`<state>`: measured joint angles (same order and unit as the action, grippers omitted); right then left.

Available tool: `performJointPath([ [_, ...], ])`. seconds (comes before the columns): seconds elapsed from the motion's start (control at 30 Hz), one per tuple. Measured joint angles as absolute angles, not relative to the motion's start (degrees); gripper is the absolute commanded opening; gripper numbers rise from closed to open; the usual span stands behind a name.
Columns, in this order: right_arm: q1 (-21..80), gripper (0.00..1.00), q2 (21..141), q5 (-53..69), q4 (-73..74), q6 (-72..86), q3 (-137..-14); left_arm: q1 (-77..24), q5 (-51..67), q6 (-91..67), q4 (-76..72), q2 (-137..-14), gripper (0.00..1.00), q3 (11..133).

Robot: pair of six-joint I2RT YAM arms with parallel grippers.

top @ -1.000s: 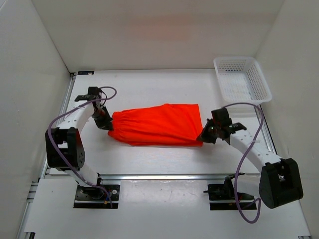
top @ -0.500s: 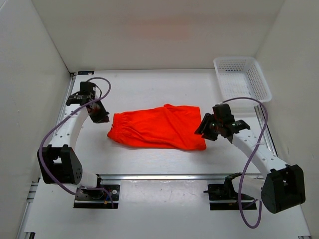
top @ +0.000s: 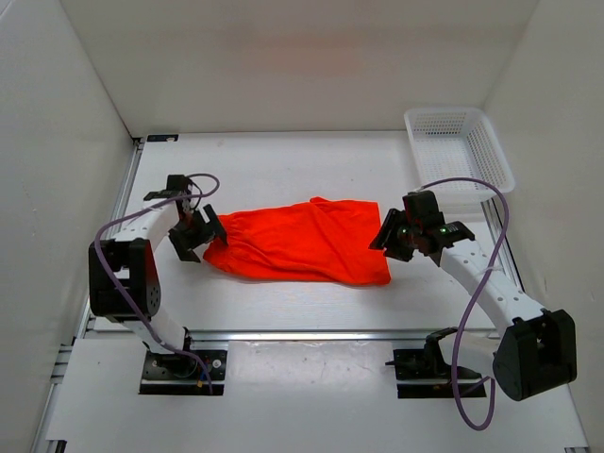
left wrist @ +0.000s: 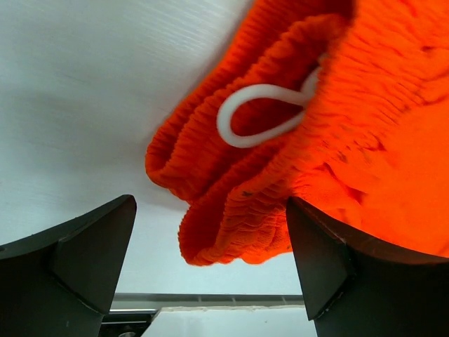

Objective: Fold and stack the shorts
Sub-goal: Fold the shorts

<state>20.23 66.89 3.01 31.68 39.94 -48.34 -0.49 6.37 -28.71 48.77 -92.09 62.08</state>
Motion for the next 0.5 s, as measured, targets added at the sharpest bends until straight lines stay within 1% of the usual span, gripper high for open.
performJointPath([
  [0.1,20.2,0.53,66.9,2.9,31.9,39.7,-48.3,0.7,8.3,-29.0,46.7,-93.4,1.00,60.2],
  [0.27,20.2,0.53,66.9,2.7,32.6,39.4,-48.3,1.4,11.3,-30.2,43.4,-98.3,0.86,58.4],
  [0.3,20.2,0.53,66.9,2.7,32.7,39.4,-48.3,1.5,11.5,-30.5,43.4,-98.4,0.83,58.4],
  [0.33,20.2,0.53,66.9,2.7,32.9,39.4,-48.3,1.5,11.6,-30.7,43.1,-98.4,0.77,58.4],
  [0.37,20.2,0.53,66.9,2.7,32.9,39.4,-48.3,1.4,11.7,-31.0,43.0,-98.5,0.61,58.4],
  [0.43,20.2,0.53,66.9,2.6,33.0,39.2,-48.3,1.4,11.9,-31.7,42.2,-98.8,0.31,58.5],
  [0.47,20.2,0.53,66.9,2.5,32.9,39.2,-48.3,1.4,12.1,-31.7,41.9,-98.9,0.11,58.7],
  [0.5,20.2,0.53,66.9,2.5,33.0,39.2,-48.3,1.3,11.9,-32.2,42.0,-98.8,0.10,58.9],
])
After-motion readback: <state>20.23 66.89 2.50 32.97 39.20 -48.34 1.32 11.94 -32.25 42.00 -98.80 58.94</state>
